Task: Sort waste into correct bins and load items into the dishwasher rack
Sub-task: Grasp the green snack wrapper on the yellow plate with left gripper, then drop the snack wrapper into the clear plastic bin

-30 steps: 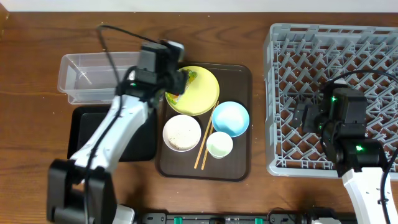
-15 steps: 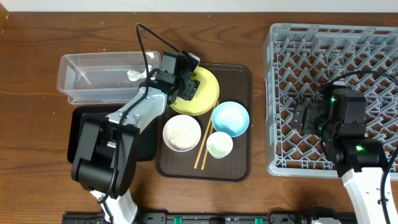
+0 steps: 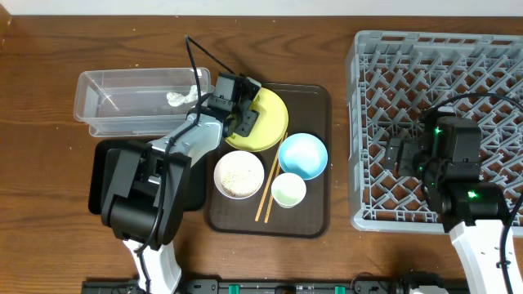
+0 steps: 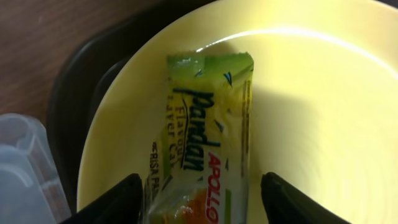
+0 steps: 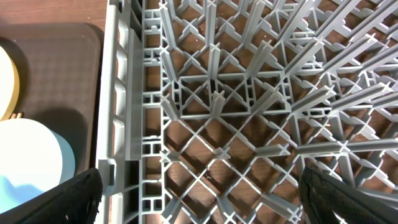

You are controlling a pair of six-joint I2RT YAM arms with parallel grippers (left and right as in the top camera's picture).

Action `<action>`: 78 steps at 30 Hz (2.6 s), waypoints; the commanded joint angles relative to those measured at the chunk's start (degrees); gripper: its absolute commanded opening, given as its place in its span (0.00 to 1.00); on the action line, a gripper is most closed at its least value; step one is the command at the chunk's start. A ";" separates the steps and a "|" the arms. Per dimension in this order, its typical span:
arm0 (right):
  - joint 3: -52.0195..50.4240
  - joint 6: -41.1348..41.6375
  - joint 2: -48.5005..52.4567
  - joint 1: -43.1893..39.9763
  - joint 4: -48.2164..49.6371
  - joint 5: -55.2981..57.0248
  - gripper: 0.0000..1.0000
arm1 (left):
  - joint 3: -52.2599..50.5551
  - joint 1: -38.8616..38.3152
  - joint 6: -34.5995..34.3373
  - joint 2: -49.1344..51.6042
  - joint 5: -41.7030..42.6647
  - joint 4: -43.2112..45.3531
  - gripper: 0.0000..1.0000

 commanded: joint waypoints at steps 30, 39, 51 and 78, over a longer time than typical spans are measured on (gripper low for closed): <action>1.03 -0.59 -0.13 0.46 -0.09 1.31 0.99 | 0.00 5.20 -12.83 -21.29 -7.06 -5.66 0.11; 1.03 -0.59 -0.13 0.46 -0.09 1.29 0.99 | 0.00 17.40 -50.16 -18.38 -8.41 -5.51 0.11; 1.03 -0.59 -0.13 0.46 -0.28 1.31 0.99 | -0.02 19.50 -66.14 -14.27 -8.41 -5.68 0.35; 1.03 -0.57 -0.13 0.46 0.61 1.05 0.99 | -1.75 -1.01 -36.02 -26.10 -0.20 -31.63 0.86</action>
